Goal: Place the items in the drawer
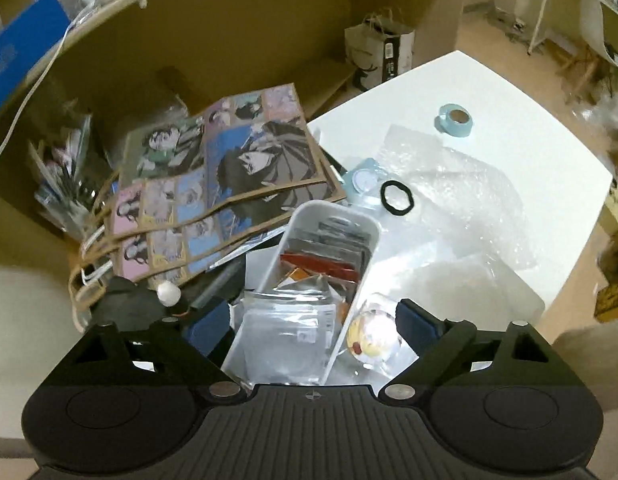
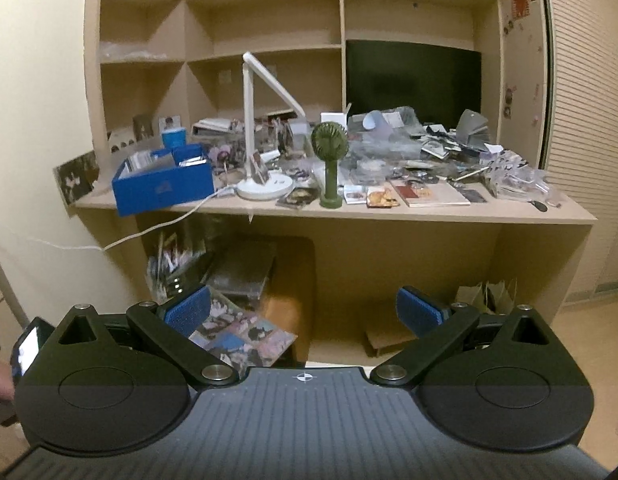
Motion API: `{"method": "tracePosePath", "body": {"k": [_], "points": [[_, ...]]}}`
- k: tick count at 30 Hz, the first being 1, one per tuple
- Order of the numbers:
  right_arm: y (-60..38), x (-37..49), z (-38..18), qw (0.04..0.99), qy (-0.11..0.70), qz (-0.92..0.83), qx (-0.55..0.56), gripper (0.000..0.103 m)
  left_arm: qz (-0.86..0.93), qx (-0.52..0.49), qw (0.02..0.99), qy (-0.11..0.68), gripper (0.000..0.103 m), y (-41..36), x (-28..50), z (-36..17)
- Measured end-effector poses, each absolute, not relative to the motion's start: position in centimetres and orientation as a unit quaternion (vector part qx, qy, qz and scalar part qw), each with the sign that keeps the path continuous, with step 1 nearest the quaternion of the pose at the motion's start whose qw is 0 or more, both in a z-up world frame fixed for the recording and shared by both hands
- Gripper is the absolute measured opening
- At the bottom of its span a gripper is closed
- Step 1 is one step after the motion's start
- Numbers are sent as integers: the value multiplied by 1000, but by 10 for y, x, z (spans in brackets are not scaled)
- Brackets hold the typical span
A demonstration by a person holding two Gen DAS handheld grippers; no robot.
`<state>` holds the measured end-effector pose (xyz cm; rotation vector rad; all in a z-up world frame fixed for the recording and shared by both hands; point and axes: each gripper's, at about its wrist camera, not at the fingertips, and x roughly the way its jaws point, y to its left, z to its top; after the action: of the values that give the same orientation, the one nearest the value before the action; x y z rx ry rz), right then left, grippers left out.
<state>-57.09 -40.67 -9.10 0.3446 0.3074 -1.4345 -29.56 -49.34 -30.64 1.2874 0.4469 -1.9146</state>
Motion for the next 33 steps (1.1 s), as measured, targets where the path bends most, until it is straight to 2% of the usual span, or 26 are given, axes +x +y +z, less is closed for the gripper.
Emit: {"method": "tracePosePath", "body": {"k": [1, 2, 15, 22, 33], "points": [[-409, -569, -92, 730, 144, -650, 156, 102, -749, 506, 389, 176, 100, -495, -295, -309], [-411, -567, -94, 730, 146, -649, 158, 102, -748, 507, 392, 173, 101, -497, -294, -312], [-440, -546, -111, 731, 167, -636, 181, 102, -739, 505, 383, 229, 101, -526, -277, -362], [-453, -548, -113, 724, 169, -642, 187, 102, -734, 515, 376, 235, 87, -533, -281, -378], [-468, -546, -119, 723, 176, -640, 191, 102, -718, 549, 361, 229, 85, -536, -284, -397]]}}
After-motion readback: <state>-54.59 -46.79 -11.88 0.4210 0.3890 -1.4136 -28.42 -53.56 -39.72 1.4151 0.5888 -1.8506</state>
